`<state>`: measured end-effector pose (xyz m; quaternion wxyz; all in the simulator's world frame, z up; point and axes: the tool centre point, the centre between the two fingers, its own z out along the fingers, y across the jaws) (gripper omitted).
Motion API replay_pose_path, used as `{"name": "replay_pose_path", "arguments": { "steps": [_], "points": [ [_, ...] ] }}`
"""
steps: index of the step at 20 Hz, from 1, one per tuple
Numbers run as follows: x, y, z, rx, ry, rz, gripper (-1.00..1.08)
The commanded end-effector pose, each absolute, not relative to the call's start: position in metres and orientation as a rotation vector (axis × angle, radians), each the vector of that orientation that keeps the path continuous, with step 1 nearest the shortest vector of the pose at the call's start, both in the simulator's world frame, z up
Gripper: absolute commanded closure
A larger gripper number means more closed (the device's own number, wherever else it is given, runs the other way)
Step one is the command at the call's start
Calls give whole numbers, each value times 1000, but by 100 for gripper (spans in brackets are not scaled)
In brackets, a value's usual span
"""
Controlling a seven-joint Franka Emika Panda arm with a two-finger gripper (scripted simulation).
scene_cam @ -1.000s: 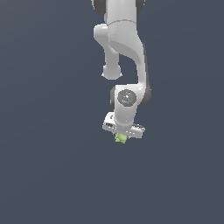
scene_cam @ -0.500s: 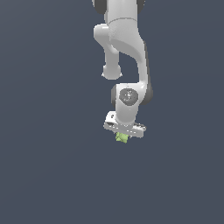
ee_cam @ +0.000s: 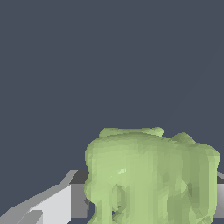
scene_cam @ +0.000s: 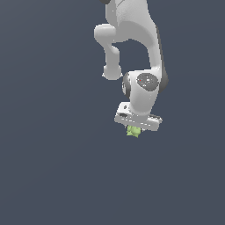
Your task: Pick up the object and move it to a goal position.
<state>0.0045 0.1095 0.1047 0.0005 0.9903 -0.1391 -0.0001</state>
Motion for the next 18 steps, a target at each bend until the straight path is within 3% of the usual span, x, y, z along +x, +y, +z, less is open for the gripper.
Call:
{"name": "replay_pose_path", "arguments": {
  "steps": [1, 10, 18],
  "points": [
    [1, 130, 128, 3111, -436, 1, 108],
    [-7, 200, 207, 3110, -435, 1, 108],
    [-8, 231, 241, 3111, -435, 0, 108]
  ]
}}
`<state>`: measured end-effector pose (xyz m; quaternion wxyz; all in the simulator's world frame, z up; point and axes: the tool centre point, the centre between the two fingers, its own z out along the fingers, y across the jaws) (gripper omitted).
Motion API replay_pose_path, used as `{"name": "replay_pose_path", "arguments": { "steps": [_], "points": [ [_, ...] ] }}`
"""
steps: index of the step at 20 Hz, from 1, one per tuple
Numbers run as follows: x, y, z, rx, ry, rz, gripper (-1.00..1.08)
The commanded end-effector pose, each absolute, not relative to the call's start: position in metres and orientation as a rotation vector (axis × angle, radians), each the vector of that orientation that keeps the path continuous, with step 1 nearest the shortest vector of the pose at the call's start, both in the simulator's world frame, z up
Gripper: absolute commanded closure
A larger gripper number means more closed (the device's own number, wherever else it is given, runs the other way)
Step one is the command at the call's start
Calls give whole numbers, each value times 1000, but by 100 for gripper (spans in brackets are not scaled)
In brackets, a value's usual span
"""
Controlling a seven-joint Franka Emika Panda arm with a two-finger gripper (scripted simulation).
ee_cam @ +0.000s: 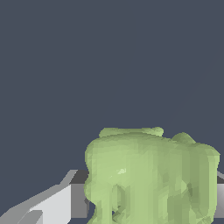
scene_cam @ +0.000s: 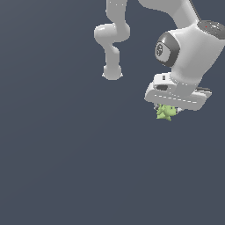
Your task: Pick up the object and move it to a goal position.
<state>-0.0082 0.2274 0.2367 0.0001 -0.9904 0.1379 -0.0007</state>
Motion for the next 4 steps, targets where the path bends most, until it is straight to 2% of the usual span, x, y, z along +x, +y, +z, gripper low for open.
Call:
{"name": "replay_pose_path", "arguments": {
  "steps": [1, 4],
  "points": [
    [-8, 233, 243, -3112, 435, 0, 108],
    [-8, 235, 245, -3112, 435, 0, 108]
  ]
}}
